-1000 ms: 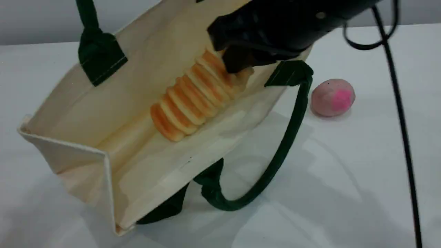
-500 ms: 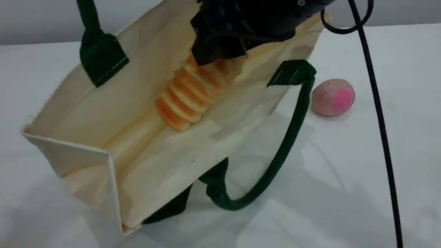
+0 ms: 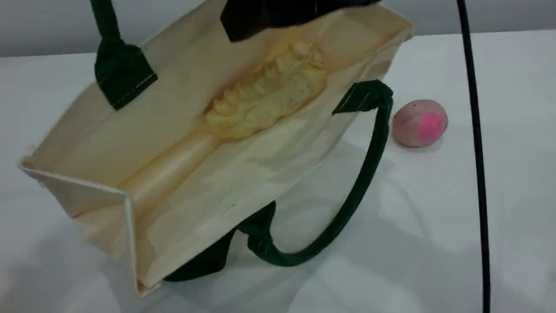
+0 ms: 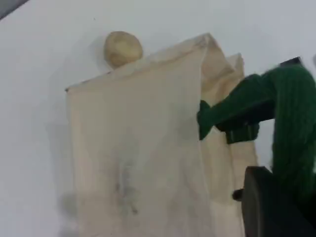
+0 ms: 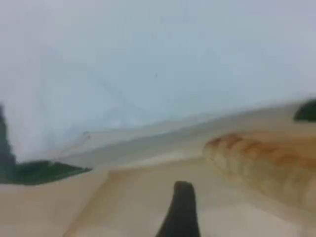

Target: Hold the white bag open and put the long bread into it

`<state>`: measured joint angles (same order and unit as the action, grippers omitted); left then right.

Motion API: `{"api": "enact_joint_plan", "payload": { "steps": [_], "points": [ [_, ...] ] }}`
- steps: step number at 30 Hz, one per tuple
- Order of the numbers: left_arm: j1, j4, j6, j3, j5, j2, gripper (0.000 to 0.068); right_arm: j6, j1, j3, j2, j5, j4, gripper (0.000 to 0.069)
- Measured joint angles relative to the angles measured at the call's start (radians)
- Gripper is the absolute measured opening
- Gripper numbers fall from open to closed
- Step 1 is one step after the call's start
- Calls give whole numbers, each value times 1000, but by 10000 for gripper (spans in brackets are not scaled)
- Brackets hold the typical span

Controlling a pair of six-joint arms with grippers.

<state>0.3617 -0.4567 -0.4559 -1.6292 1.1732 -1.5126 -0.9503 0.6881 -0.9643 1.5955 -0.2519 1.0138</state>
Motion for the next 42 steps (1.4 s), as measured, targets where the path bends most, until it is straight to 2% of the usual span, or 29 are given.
{"api": "enact_joint_plan", "payload": {
  "steps": [6,15,18,22,26,35,38,42],
  "points": [
    [0,68,0,1,-5,0,81,81,-30,0,-112,-25,-111,587],
    [0,59,0,68,-68,-18,82,218,-217,0,-326,-156,-267,587],
    [0,58,0,103,-99,-39,86,228,-252,0,-352,-180,-288,587],
    [0,57,0,114,-129,-74,101,240,-253,0,-350,-207,-313,587],
    [0,58,-7,118,-135,-104,160,244,-253,0,-349,-217,-327,587],
    [0,67,-7,122,-135,-147,436,244,-252,0,-348,-224,-337,587],
    [0,82,-7,122,-137,-149,479,244,-252,0,-348,-224,-337,587],
    [0,103,-7,122,-140,-149,491,244,-252,0,-348,-224,-337,587]
  ]
}}
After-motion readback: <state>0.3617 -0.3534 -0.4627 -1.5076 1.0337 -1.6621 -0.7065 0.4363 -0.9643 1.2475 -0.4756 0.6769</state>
